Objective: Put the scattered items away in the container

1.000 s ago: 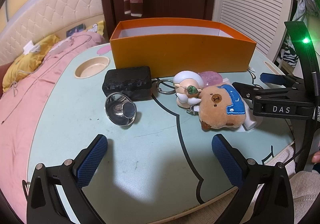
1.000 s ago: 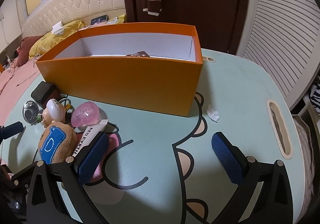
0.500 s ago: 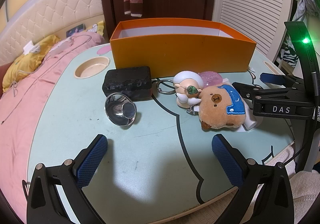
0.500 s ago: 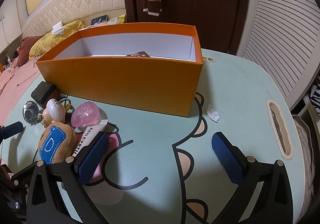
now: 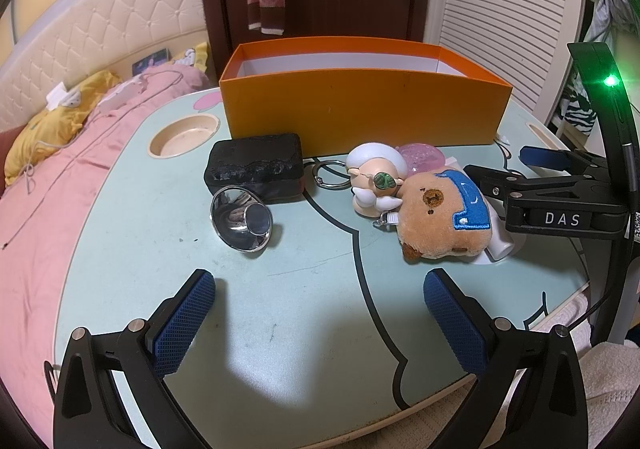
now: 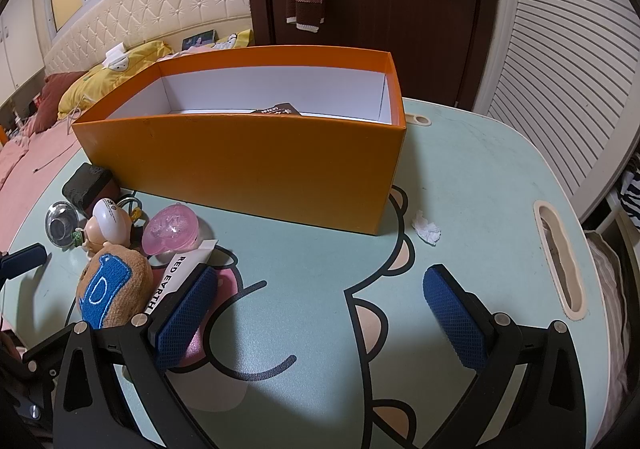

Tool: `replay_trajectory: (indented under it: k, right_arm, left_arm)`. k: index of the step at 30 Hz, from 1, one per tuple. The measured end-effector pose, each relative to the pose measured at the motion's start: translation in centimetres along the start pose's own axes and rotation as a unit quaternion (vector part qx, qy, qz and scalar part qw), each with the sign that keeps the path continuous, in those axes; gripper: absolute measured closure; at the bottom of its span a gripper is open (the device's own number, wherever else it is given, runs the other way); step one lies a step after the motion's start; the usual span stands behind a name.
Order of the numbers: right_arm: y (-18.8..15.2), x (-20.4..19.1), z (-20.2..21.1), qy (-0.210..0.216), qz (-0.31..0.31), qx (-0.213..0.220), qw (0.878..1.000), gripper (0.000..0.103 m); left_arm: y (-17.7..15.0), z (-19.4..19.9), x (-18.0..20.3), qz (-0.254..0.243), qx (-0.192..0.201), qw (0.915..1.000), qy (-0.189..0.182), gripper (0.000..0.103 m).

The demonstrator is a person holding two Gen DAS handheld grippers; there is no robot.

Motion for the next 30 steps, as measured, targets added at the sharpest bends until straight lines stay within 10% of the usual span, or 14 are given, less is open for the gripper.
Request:
replay_trajectory:
  k: [30]
  right_arm:
    - [-0.07, -0.13, -0.04, -0.001, 0.001, 0.0, 1.0, 0.0]
  left_arm:
    - [-0.06, -0.13, -0.62, -0.001, 0.0, 1.0, -0.004, 0.0]
Point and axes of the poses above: each gripper's, at about its wrist camera, not at the fingertips, and z roughly against the way its jaws point, x to its right, y to its top, the point moved 2 cm from there along -z, roughly the way its jaws point, and after that the axes turned 15 degrees about y, right-handed, at the moved point
